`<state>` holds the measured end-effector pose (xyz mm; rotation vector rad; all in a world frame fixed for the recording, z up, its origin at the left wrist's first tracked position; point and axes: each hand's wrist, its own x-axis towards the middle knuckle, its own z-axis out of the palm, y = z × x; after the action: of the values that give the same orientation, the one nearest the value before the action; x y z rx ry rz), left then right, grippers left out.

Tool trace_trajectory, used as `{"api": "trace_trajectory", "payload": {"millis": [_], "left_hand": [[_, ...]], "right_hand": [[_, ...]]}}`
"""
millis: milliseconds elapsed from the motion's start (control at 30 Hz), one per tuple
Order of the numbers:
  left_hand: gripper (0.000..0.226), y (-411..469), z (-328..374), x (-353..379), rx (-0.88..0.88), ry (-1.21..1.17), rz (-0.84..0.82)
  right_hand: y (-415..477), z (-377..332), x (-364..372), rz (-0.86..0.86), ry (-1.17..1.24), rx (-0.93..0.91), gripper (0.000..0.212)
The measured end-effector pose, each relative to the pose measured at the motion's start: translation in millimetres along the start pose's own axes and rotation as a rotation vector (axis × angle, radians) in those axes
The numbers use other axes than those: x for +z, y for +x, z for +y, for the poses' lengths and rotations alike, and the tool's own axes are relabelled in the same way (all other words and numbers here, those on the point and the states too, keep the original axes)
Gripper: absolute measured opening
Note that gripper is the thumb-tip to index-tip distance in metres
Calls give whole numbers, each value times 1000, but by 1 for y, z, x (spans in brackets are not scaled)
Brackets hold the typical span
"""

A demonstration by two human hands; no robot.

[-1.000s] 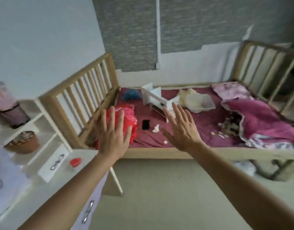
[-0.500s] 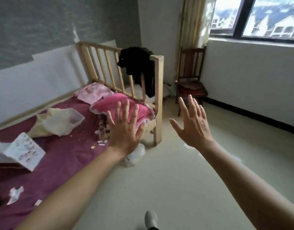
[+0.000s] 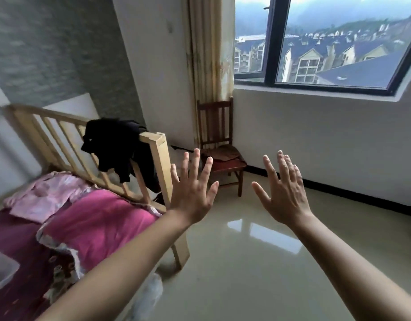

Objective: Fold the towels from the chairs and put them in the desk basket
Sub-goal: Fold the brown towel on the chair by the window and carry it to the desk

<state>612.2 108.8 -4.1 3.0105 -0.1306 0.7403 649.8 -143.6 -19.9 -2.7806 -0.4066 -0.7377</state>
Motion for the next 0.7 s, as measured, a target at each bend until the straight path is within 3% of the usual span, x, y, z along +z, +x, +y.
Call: {"api": "trace_trajectory", "payload": {"millis": [200, 400, 500, 700], "left_hand": [[65, 137, 23, 91, 57, 23, -55], [67, 276, 45, 156, 8, 38, -64], [67, 333, 45, 167, -30, 43, -24], [70, 419, 20, 231, -111, 49, -97]], "right_hand": [[105, 97, 69, 1, -62, 28, 80], [234, 184, 132, -51, -35, 45, 82], [300, 208, 150, -55, -37, 29, 82], [399, 231, 226, -116, 9, -36, 81]]}}
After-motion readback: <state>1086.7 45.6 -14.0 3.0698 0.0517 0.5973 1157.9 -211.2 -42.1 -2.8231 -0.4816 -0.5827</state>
